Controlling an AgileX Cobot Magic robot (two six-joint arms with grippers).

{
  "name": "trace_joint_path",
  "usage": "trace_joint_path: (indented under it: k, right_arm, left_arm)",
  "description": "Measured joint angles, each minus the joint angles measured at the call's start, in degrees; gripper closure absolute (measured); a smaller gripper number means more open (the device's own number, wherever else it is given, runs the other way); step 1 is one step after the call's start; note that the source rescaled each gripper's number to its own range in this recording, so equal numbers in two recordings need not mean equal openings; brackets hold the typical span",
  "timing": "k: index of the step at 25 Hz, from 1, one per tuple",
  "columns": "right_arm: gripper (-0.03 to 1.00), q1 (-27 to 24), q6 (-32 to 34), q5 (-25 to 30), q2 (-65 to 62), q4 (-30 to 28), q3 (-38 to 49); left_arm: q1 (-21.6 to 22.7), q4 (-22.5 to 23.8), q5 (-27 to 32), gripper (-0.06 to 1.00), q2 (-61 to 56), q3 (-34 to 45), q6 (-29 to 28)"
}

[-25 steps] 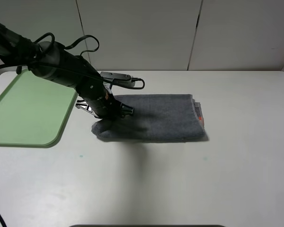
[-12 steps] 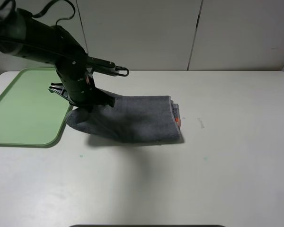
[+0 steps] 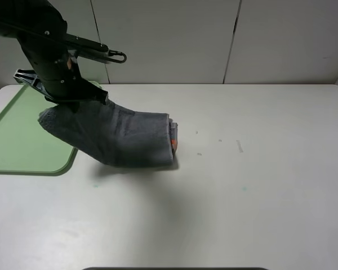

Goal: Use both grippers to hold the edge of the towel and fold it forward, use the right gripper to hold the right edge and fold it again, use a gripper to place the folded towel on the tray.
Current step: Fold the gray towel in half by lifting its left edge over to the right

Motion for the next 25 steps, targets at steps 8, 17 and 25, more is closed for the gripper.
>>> trace_joint_path:
  k: [8,17,25]
  right_arm:
    - [-0.03,0.00,0.00,0.00,0.00,0.00,0.00]
    - [-0.03,0.00,0.05,0.00,0.00,0.00,0.00]
    - [-0.03,0.00,0.05,0.00,0.00,0.00,0.00]
  left_arm:
    - [-0.03,-2.23,2.64,0.85,-1.05,-1.88,2.39]
    - [-2.71,-9.55,-3.21,0.86,-0.95,-2.92,4.94]
    - [-7.19,-11.20,-6.48,0.86,3.74,-4.01,5.01]
